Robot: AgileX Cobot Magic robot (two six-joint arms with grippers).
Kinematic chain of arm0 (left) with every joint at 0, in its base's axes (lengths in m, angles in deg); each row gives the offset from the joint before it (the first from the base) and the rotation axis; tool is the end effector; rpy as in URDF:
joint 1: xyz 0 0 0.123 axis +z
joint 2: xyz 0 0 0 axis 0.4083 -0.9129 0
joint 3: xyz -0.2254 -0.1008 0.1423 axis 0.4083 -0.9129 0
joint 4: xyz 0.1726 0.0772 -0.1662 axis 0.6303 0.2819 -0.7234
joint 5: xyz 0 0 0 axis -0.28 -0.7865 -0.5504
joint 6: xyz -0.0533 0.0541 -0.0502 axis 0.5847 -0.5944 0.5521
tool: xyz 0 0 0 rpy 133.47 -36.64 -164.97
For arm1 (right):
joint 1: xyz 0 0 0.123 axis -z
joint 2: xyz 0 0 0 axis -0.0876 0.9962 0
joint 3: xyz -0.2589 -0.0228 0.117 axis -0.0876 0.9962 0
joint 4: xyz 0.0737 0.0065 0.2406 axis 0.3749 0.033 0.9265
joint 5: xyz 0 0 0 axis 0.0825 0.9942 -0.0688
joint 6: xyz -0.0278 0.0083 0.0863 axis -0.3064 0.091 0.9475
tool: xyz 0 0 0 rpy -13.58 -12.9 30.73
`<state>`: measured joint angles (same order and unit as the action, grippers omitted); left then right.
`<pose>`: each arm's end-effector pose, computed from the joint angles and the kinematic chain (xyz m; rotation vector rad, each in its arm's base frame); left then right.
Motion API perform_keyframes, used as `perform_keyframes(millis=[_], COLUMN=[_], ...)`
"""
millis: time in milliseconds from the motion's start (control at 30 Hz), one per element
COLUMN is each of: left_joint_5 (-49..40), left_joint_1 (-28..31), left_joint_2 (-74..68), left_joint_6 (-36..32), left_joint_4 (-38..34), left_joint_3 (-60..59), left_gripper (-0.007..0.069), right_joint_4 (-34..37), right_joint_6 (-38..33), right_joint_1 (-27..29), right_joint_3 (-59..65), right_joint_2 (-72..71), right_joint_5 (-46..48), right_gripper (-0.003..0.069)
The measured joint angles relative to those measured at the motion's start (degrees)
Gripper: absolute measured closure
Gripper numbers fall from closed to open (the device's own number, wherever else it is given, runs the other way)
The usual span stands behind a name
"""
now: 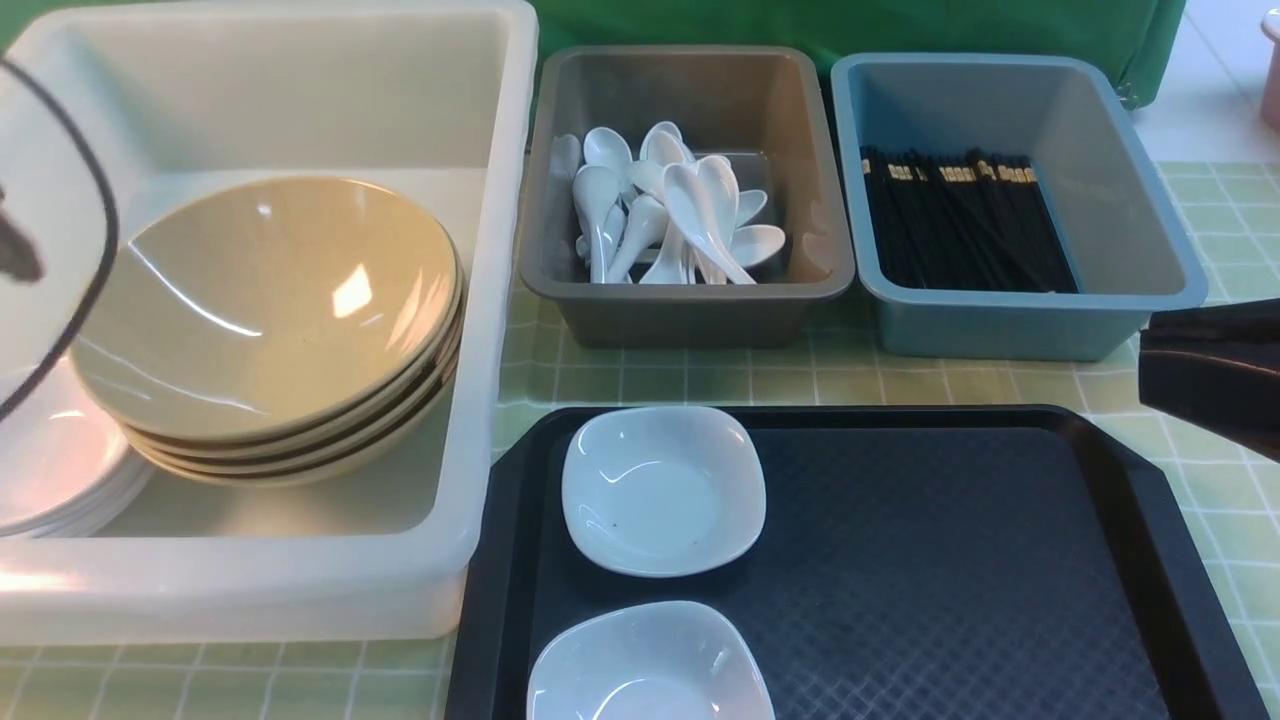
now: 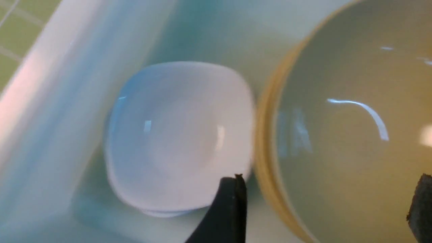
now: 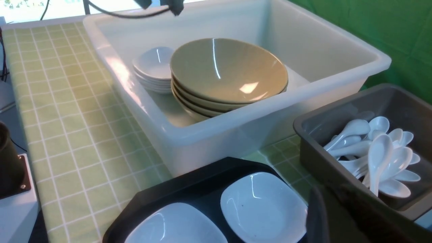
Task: On green table put chopsticks spoon bowls plates into blue grey white boxes.
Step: 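Grasp the small white bowl on the black tray by its rim with the left gripper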
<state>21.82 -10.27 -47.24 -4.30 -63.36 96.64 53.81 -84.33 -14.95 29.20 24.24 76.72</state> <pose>0.2362 0.0439 0.3642 -0.3334 2.4661 -0.1227 0.1084 0.0792 0.4001 -0.8103 1.6267 0.4569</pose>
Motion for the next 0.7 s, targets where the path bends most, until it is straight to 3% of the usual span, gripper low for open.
perform_keyframes(millis=[167,333,400,500,633,700], left_joint_5=[-3.4,-8.7,-10.0,-13.0,-13.2,-13.2], left_joint_1=[-11.2,-22.0,-24.9,-34.1,-45.5,-47.8], left_joint_2=[3.1,-1.3,-3.1,-8.1,-14.7,-16.6], left_joint_6=[-18.0,-22.4,-23.5,-24.9,-23.9,-23.3], left_joint_4=[-14.7,-22.5,-22.7,-20.2,-11.5,-9.5], left_joint_3=[0.4,0.6,0.6,0.6,0.6,0.6], left_gripper=[-0.0019,0.0043,0.0053,0.0052,0.0052,0.0052], right_joint_4=[0.0,0.0,0.0,0.0,0.0,0.0], right_joint_6=[0.1,0.1,0.1,0.1,0.1,0.1], right_joint_1=[0.0,0.0,0.0,0.0,0.0,0.0], right_joint_3=[0.0,0.0,0.0,0.0,0.0,0.0], right_joint_2=[0.0,0.0,0.0,0.0,0.0,0.0], right_joint_5=[0.1,0.5,0.7,1.4,2.2,2.4], right_gripper=[0.0612,0.0612,0.0612,0.0612,0.0612,0.0612])
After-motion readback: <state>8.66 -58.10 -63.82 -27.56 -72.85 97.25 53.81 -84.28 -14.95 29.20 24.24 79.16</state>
